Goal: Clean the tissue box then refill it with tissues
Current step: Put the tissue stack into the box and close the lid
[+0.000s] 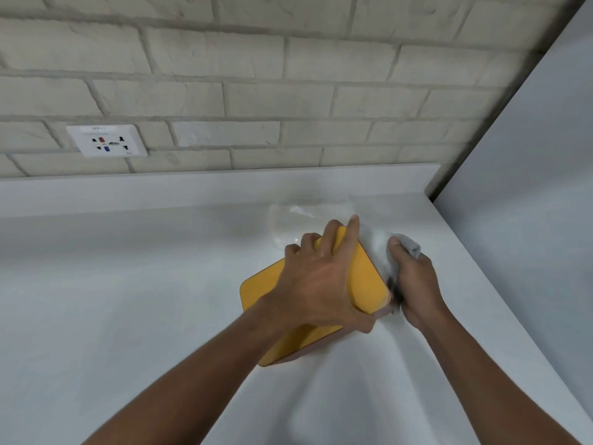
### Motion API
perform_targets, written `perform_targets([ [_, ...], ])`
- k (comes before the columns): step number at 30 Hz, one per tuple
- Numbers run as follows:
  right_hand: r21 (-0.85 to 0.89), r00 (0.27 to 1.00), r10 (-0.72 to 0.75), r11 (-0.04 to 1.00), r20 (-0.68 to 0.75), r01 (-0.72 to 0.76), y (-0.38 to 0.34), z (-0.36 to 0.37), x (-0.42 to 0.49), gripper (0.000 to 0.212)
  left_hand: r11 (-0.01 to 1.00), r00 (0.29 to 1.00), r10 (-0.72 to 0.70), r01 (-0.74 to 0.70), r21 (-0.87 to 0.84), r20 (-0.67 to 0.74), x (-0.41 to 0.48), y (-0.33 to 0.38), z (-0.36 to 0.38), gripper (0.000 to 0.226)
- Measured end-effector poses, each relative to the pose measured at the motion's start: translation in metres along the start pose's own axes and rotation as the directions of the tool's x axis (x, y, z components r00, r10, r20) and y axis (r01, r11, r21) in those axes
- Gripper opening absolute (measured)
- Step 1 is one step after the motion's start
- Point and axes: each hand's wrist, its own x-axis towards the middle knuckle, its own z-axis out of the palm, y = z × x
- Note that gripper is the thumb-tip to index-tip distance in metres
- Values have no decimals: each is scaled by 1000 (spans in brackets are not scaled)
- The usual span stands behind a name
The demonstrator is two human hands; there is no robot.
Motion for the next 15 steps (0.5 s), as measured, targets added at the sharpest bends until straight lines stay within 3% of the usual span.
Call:
perform_targets([
  [10, -256, 986, -165, 952, 32, 168, -9, -2, 12, 12, 976, 982, 33, -72, 205, 187, 13, 1, 45, 150],
  [15, -325, 973, -207, 917, 104, 230, -13, -2, 17, 11, 984, 984, 31, -61, 165, 177, 5, 2, 63, 148],
])
